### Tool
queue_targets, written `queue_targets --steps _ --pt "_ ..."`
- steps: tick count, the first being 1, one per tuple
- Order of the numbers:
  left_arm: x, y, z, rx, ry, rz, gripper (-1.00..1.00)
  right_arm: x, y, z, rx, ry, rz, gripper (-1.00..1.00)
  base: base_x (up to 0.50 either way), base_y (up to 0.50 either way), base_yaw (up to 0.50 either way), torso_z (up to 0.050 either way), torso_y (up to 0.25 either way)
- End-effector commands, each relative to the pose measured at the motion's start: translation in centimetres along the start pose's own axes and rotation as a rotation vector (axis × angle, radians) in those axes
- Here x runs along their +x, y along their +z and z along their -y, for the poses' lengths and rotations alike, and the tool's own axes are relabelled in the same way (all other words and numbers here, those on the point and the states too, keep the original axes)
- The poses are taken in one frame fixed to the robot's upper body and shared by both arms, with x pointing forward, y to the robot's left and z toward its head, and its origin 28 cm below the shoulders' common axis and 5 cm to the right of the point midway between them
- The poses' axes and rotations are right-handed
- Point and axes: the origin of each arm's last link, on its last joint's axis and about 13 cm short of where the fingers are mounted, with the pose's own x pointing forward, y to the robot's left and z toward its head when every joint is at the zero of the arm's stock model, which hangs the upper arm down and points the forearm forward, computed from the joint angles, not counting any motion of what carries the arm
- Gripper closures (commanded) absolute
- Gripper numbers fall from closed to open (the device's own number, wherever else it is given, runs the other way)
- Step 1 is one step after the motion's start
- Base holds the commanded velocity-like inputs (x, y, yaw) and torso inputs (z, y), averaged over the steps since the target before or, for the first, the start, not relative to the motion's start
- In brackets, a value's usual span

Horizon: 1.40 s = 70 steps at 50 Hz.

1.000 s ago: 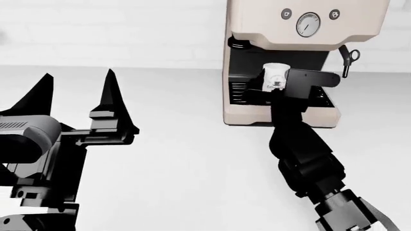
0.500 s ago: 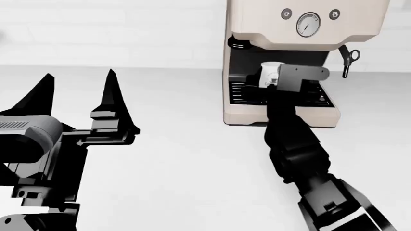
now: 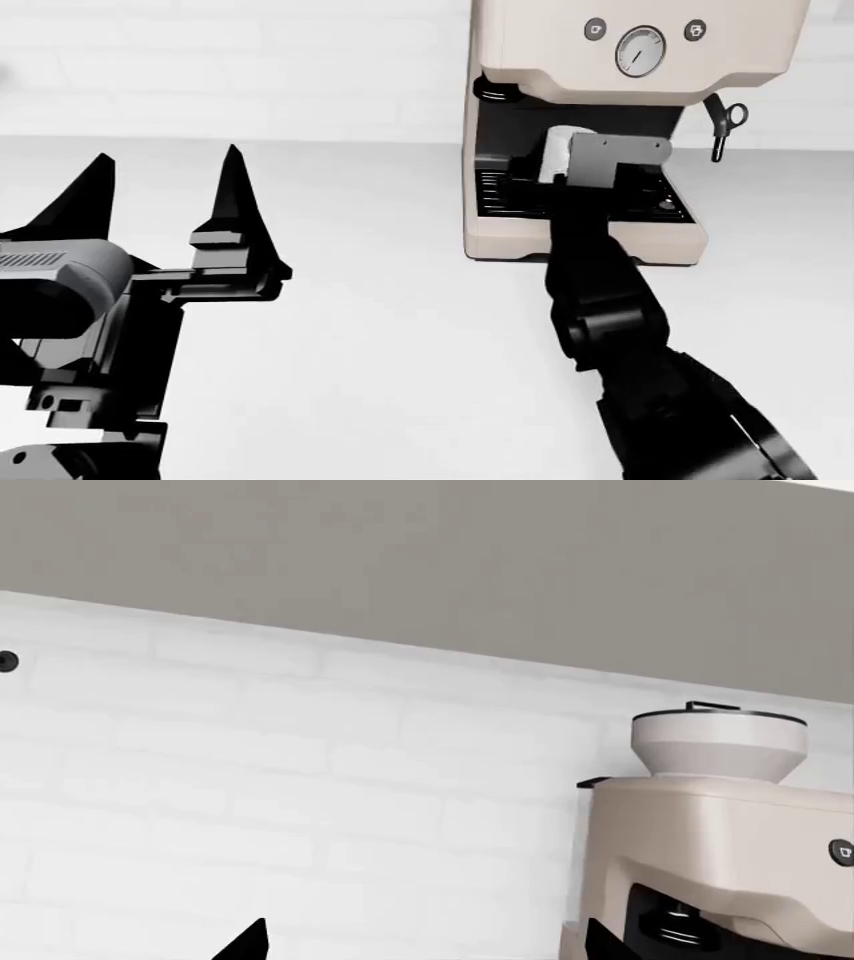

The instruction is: Pick the mug from the cabinet, place it under the coffee machine dispenser, and press the start button.

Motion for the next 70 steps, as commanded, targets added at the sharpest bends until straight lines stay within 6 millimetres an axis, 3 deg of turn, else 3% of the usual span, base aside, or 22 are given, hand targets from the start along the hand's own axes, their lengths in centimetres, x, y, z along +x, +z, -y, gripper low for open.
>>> queue_targets --steps 1,16,28,44,70 --pt "0.0 -0.1 0.0 0.0 -0.001 -0.002 -1.0 -0.2 -0.9 0.3 -0.012 -0.007 -0.043 -1.0 0.0 0.0 0.0 0.0 0.0" --pt "0.0 -0.1 0.0 0.001 -0.002 -0.002 -1.0 -0.4 -0.6 0.3 -0.007 -0.001 -0.032 -1.0 0.0 0.0 0.0 0.0 0.0" --pt "-0.1 0.1 0.1 0.001 -0.002 0.001 -1.0 -2.3 1.1 1.1 -0.001 0.007 0.014 -1.0 0.0 0.0 0.0 0.0 0.0" --pt "-0.2 0.1 0.1 0.002 -0.004 0.003 -1.0 -3.9 1.0 1.5 0.027 0.026 0.017 -1.0 0.0 0.0 0.0 0.0 0.0" --pt "-0.2 0.1 0.1 0.003 -0.005 0.004 -1.0 -9.6 4.7 2.9 0.106 0.125 0.094 -1.0 0.0 0.0 0.0 0.0 0.0"
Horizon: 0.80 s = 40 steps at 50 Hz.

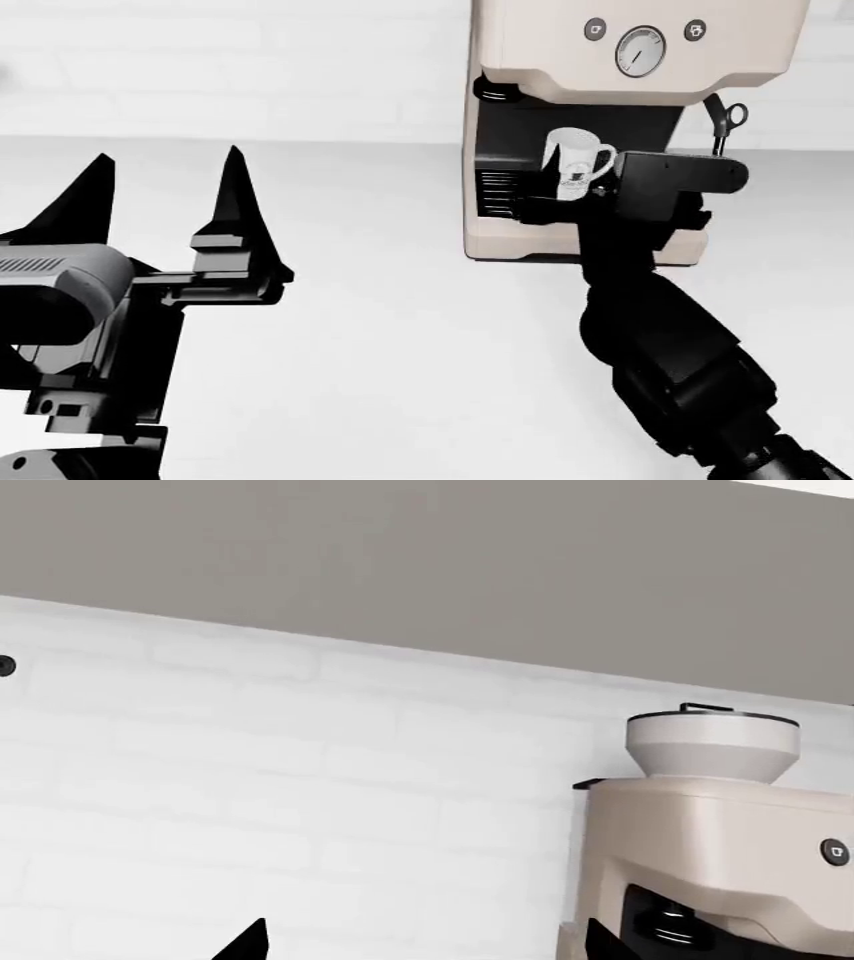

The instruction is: Pick the mug from the cabinet, place it under the coffee machine dispenser, and press the start button.

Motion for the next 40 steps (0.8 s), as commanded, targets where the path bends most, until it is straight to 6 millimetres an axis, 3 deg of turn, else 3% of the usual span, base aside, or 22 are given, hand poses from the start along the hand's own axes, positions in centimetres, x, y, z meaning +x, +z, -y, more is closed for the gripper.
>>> queue_targets --steps 1,2,17,40 --pt "0.0 0.0 0.0 0.0 0.0 0.0 -1.0 -2.4 1.5 0.1 0.033 0.057 0.022 -1.0 0.0 0.0 0.0 0.0 0.0" --pt "0.0 0.0 0.0 0.0 0.0 0.0 -1.0 -2.5 1.5 0.1 0.034 0.061 0.023 1.0 0.0 0.0 0.0 0.0 0.0" --pt "0.0 0.1 0.0 0.0 0.001 0.001 -1.0 -4.0 4.2 -0.4 0.094 0.117 0.081 1.0 0.0 0.0 0.0 0.0 0.0" --pt "-0.2 0.3 0.0 -0.001 0.001 0.008 -1.0 -3.0 9.7 -1.6 0.117 0.147 0.167 1.0 0.0 0.0 0.0 0.0 0.0"
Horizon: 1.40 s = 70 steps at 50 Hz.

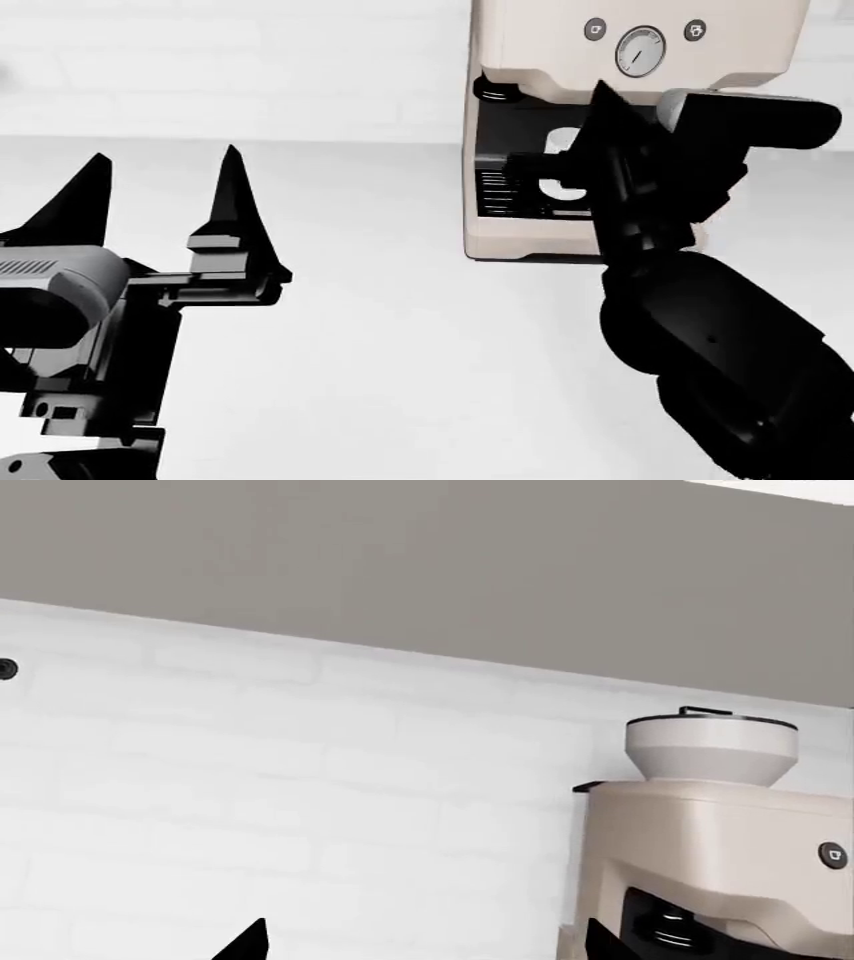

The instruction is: Pick the mug from the cabinet, place it under the coffee machine dispenser, and press the start button.

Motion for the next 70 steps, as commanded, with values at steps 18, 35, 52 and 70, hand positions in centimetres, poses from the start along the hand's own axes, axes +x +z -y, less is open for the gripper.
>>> queue_targets --steps 18,35,52,70 --pt "-0.1 0.2 0.0 -0.002 0.002 0.006 -1.0 2.6 2.9 -1.0 0.004 -0.005 0.009 1.0 0.0 0.0 0.0 0.0 0.0" --pt "-0.1 0.2 -0.1 -0.005 0.003 0.003 -1.0 3.4 3.2 -0.8 -0.004 -0.043 -0.023 1.0 0.0 0.0 0.0 0.0 0.0" --pt "0.0 0.1 0.0 -0.004 0.001 0.002 -1.0 3.8 3.1 -0.8 -0.011 -0.052 -0.077 1.0 0.0 0.0 0.0 0.0 0.0" --pt "-0.1 0.1 0.0 -0.004 0.001 0.002 -1.0 4.5 3.3 -0.6 -0.001 -0.072 -0.091 1.0 0.0 0.0 0.0 0.0 0.0"
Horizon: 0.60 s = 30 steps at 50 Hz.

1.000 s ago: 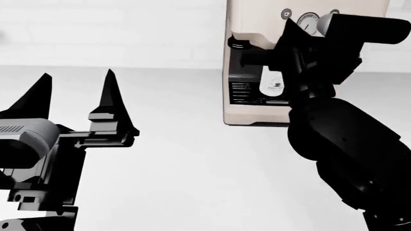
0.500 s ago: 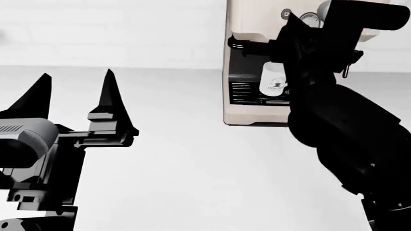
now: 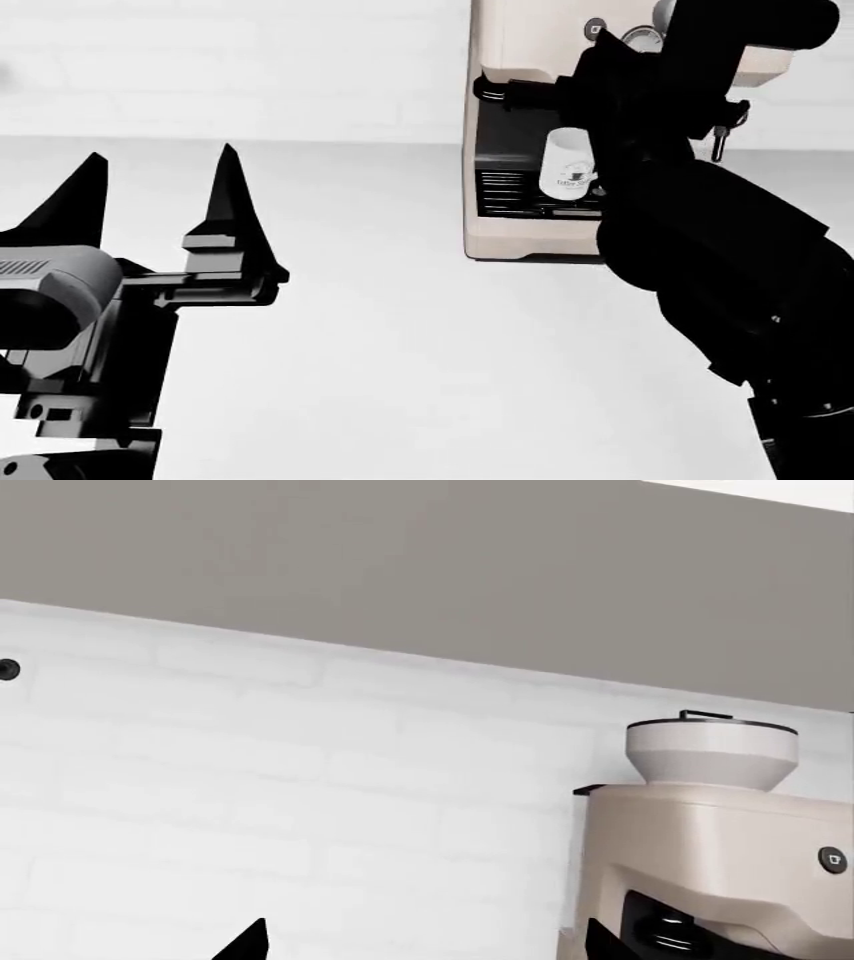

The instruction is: Pick the mug from the cabinet, place it under the coffee machine dispenser, and press the start button.

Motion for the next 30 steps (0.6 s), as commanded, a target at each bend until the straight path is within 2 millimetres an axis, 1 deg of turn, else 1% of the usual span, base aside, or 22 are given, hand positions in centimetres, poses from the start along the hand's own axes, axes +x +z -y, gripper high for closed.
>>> queue_targets --steps 1,10,30 --pt "-0.01 -0.03 0.01 0.001 -0.001 -0.001 -1.0 0.43 0.02 0.28 0.003 -0.021 -0.013 1.0 0.0 0.0 0.0 0.0 0.0" --pt "-0.02 -0.03 0.02 0.001 -0.001 -0.001 -1.0 0.66 0.1 0.5 0.003 -0.039 -0.016 1.0 0.0 0.0 0.0 0.0 0.0" --pt "0.02 0.11 -0.07 -0.003 0.002 0.002 -1.0 1.12 0.31 -0.05 -0.007 -0.016 -0.022 1.0 0.0 0.0 0.0 0.0 0.0"
